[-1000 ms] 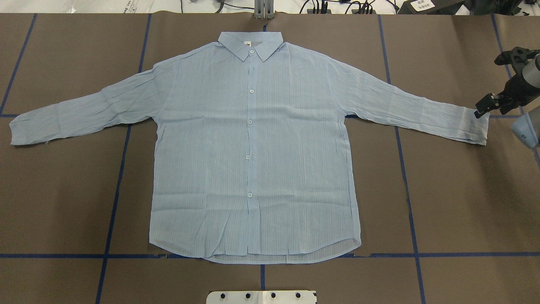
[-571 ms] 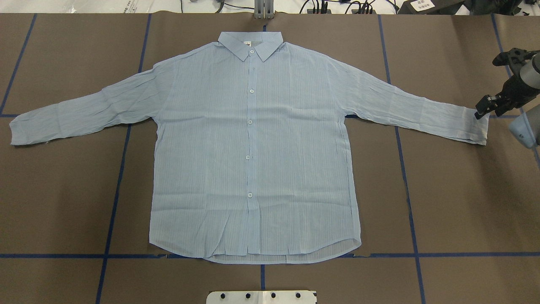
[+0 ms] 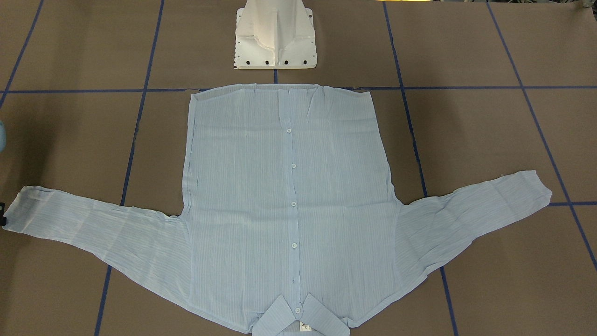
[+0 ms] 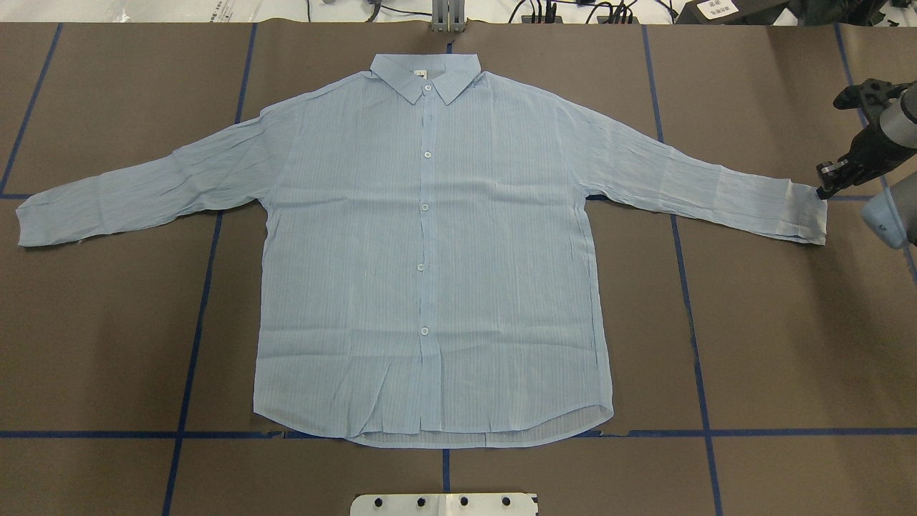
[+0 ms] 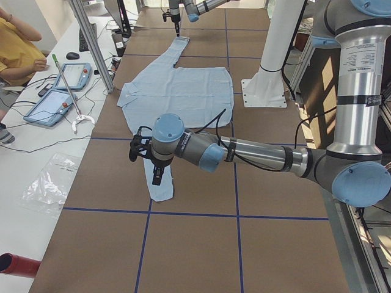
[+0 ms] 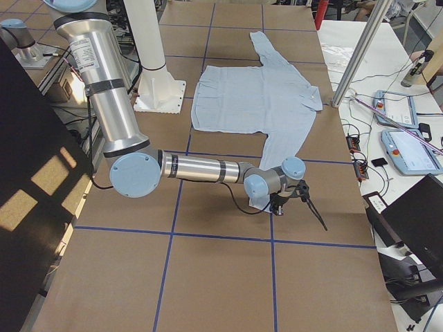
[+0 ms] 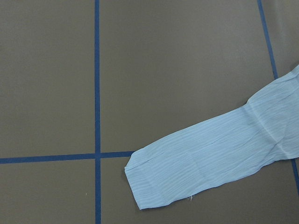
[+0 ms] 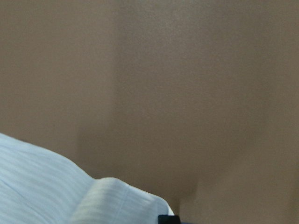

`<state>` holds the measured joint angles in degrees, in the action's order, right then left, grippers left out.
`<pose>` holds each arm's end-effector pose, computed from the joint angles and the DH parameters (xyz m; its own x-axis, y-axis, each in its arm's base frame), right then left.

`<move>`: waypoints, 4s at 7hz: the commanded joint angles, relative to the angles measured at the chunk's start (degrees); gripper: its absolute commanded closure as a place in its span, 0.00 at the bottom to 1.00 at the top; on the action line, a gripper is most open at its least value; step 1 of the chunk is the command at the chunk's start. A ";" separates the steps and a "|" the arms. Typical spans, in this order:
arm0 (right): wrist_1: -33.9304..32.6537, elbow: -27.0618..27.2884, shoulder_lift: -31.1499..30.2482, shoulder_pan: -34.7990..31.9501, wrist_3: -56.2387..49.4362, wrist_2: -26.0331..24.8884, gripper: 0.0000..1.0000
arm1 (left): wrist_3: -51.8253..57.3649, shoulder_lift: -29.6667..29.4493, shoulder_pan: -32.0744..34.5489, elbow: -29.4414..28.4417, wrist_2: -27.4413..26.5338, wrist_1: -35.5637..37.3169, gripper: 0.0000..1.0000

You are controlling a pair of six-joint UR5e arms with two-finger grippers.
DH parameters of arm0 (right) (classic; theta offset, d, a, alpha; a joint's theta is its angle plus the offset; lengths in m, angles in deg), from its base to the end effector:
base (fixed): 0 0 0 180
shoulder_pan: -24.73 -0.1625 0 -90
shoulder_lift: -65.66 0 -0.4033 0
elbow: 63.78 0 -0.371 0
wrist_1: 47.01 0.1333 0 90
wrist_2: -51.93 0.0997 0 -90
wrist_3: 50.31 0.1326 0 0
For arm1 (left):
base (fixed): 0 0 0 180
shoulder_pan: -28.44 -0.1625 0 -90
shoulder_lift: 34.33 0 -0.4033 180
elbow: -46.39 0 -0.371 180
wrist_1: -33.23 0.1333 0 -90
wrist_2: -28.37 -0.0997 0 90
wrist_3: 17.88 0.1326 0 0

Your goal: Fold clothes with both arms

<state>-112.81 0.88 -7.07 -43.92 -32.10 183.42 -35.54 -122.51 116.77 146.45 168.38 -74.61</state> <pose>-0.1799 -0.5851 0.6674 0.7084 -0.1423 0.6914 0.1351 0.9887 0.0650 -0.0177 -0.4821 0.5451 0.6107 0.0663 -0.7891 0.1670 0.9633 0.2101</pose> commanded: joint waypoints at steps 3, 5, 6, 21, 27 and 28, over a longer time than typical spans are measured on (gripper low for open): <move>-0.90 11.50 -1.79 -1.49 0.16 8.33 1.00 | -0.09 -0.06 -0.09 0.05 0.17 0.00 0.01; -0.39 19.84 -1.72 0.69 15.68 12.10 1.00 | 0.00 -0.33 -0.09 -0.12 0.17 0.00 0.01; -0.29 24.15 -0.06 5.76 26.34 11.34 1.00 | -0.35 -0.41 -0.09 -0.21 1.39 0.26 0.01; 4.63 -11.75 54.97 35.07 69.33 -26.19 0.01 | -4.02 -1.02 -5.35 -8.01 -1.04 -13.26 0.00; 3.22 5.71 40.59 32.44 74.17 -26.46 0.01 | -14.22 -11.66 -12.29 -32.89 -6.94 -29.94 0.12; 3.31 5.91 39.78 32.44 74.17 -26.46 0.01 | -16.42 -11.67 -14.13 -33.34 -6.94 -30.75 0.18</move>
<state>-109.50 4.72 35.13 -11.24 42.01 156.92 -49.39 -133.93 104.52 114.73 161.53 -103.16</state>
